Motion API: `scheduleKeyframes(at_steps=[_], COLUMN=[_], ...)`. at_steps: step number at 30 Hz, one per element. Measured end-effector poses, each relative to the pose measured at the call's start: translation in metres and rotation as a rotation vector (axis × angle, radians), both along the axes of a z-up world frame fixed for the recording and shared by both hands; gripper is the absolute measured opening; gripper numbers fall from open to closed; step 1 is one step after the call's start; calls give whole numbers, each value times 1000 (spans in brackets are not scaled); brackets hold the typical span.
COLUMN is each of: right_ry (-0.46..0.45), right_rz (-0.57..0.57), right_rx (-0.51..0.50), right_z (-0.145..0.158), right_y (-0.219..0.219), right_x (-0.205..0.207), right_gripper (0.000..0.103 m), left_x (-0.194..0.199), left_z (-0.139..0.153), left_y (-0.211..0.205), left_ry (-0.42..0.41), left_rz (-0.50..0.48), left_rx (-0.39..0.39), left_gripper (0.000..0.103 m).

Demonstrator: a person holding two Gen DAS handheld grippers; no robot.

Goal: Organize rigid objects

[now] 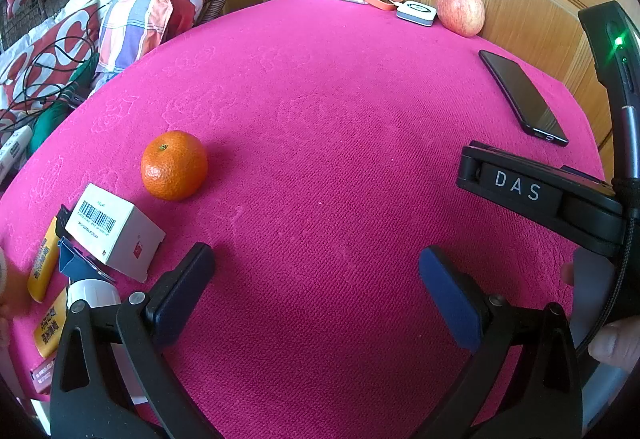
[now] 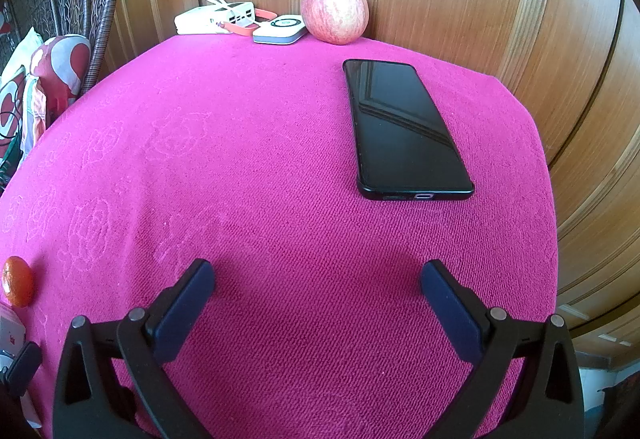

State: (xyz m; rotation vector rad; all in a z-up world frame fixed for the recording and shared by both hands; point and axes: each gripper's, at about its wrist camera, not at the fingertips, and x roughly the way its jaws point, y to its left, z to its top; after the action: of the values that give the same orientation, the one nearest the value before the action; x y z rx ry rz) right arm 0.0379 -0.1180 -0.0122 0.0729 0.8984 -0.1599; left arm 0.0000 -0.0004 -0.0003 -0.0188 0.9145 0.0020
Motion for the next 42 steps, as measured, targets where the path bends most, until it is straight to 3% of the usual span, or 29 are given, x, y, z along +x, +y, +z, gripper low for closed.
scheduleKeyframes(at_steps=[16,19,24,27,32,37,39,42], right_ry=[15,75,240,284,230,115,52,-27], right_rz=[16,86,311,397,510,626,681,766], right_rx=[0,1,2,5,44,61,70,93], right_z=[1,3,6,9,38,89,113,141], right_y=[-1,-4,-10,-12,-16,-9,0,15], right_x=[3,14,38,40,34,34,35,24], right_gripper=[103,103,103,103,103,103,103,103], left_x=[0,0,0,0,3,3,-7,-30], left_z=[0,0,0,1,2,17,37,79], left_y=[0,0,0,0,0,1,0,5], left_ry=[0,0,0,0,7,104,85,-8], left_rz=[0,0,0,0,24,78,95,136], left_rx=[0,0,0,-2,-1,-65,-94,-106], left_gripper=[103,103,103,103,103,103,103,103])
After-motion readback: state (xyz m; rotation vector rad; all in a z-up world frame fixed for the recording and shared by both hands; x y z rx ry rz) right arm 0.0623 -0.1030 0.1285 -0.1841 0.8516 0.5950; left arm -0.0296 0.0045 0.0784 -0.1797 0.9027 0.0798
